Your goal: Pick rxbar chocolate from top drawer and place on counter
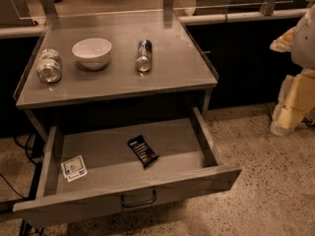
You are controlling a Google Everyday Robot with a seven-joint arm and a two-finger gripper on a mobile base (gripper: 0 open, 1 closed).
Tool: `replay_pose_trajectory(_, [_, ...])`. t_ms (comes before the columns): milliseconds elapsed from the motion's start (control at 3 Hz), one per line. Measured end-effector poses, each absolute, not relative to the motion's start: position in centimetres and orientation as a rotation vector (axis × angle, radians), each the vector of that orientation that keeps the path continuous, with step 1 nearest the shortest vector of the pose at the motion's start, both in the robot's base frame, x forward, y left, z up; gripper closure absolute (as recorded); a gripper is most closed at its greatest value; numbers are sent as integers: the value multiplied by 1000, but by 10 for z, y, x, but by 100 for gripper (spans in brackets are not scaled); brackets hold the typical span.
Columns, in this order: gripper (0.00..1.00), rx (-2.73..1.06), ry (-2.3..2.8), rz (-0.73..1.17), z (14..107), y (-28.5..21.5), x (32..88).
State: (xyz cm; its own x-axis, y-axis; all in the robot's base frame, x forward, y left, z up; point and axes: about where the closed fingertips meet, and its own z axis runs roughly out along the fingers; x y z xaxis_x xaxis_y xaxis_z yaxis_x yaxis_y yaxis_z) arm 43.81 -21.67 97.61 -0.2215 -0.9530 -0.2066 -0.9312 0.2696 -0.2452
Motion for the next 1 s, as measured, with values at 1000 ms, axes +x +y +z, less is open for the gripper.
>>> replay_pose_trajectory(1000, [0, -1573, 2358, -177, 995, -195, 475])
